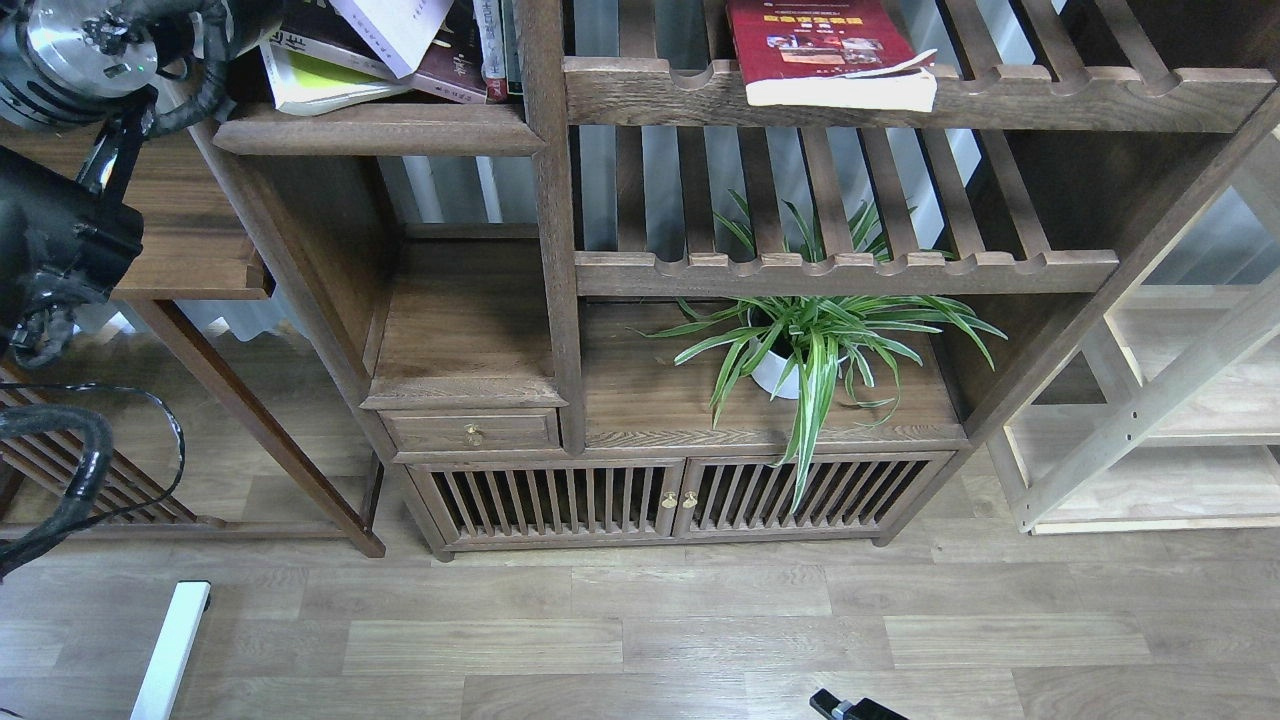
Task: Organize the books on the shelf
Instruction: 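Push the white book into the top shelf and release it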
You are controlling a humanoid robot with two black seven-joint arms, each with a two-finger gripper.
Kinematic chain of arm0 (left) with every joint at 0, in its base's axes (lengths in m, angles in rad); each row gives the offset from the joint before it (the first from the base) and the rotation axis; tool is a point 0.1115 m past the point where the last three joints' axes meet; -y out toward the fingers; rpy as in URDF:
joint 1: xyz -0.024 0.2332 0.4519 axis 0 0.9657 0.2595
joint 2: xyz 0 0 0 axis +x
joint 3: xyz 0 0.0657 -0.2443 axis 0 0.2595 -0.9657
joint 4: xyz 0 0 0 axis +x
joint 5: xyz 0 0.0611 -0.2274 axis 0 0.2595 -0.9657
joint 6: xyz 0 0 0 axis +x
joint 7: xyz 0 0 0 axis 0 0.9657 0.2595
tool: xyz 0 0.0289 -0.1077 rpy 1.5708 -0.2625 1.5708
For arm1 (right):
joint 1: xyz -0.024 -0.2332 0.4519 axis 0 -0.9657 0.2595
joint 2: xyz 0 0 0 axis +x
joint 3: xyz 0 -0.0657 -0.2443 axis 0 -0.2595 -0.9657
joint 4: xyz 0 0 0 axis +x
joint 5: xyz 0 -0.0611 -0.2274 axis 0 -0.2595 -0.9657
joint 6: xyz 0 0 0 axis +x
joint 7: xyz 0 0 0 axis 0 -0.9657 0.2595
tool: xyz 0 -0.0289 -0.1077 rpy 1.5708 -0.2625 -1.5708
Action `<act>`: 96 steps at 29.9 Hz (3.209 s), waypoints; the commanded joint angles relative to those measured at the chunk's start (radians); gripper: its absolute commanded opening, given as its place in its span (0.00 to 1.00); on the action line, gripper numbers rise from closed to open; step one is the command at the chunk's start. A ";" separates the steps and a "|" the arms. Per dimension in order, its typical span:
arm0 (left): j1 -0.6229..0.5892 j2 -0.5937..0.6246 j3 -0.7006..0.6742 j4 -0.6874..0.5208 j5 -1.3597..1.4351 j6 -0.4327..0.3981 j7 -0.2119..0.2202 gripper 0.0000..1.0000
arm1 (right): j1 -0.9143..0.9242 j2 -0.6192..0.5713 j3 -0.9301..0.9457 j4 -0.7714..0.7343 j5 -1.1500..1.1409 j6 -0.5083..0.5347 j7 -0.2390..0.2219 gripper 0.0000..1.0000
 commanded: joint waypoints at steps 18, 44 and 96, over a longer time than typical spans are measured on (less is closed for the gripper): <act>-0.003 -0.056 0.057 -0.031 -0.060 0.054 0.000 0.56 | -0.021 -0.012 -0.028 0.000 0.024 0.000 0.000 0.55; 0.037 0.268 0.201 -0.430 -0.402 0.229 0.000 0.65 | -0.027 -0.005 -0.043 0.000 0.015 0.000 0.000 0.55; 0.199 0.538 0.244 -0.689 -0.643 0.235 0.000 0.98 | -0.116 -0.001 -0.048 0.040 0.010 0.000 0.000 0.54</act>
